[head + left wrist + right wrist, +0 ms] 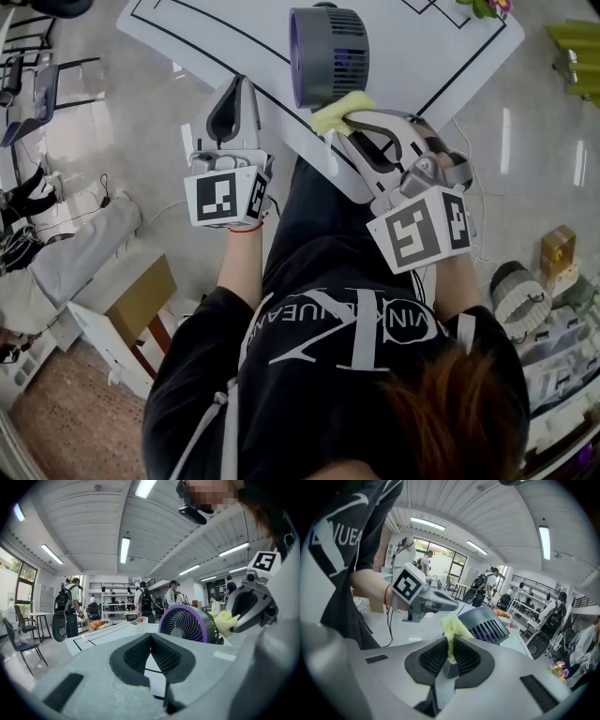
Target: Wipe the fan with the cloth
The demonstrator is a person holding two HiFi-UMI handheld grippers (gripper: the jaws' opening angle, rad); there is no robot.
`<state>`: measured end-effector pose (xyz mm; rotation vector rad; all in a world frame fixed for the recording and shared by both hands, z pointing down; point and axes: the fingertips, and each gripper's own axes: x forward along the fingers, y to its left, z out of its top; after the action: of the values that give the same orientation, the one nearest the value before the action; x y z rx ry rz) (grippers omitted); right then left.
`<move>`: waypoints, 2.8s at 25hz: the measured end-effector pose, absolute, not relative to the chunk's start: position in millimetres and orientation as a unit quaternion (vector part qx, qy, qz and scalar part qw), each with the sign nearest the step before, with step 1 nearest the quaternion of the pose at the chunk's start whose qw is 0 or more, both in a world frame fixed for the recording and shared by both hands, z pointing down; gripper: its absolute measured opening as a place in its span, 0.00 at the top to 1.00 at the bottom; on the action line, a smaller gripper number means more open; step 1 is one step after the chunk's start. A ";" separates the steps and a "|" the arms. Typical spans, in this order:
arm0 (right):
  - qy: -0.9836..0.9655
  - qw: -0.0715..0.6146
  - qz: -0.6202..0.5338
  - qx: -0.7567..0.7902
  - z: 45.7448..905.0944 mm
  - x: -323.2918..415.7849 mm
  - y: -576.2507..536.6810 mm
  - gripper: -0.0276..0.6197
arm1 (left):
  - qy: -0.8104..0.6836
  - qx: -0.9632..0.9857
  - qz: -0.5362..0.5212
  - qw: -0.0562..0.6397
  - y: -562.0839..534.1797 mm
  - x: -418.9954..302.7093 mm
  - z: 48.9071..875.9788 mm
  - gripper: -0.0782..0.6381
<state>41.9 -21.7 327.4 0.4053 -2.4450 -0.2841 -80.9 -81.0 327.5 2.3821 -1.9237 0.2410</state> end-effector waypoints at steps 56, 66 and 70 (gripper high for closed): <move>-0.932 0.322 -0.007 0.168 274.6 6.0 -74.8 0.91 | -0.635 0.770 0.045 0.028 -124.8 -114.7 304.0 0.88; -0.924 0.338 -0.041 0.176 299.9 9.6 -43.0 0.92 | -0.664 0.746 0.043 0.016 -68.7 -128.0 297.5 0.88; -0.916 0.354 -0.062 0.180 309.9 11.7 -35.3 0.92 | -0.673 0.738 0.044 0.014 -50.2 -134.1 295.9 0.88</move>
<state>11.7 -35.3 309.9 0.4658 -2.3668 -0.1615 -134.1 -50.2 295.9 2.2974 -2.0967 0.1361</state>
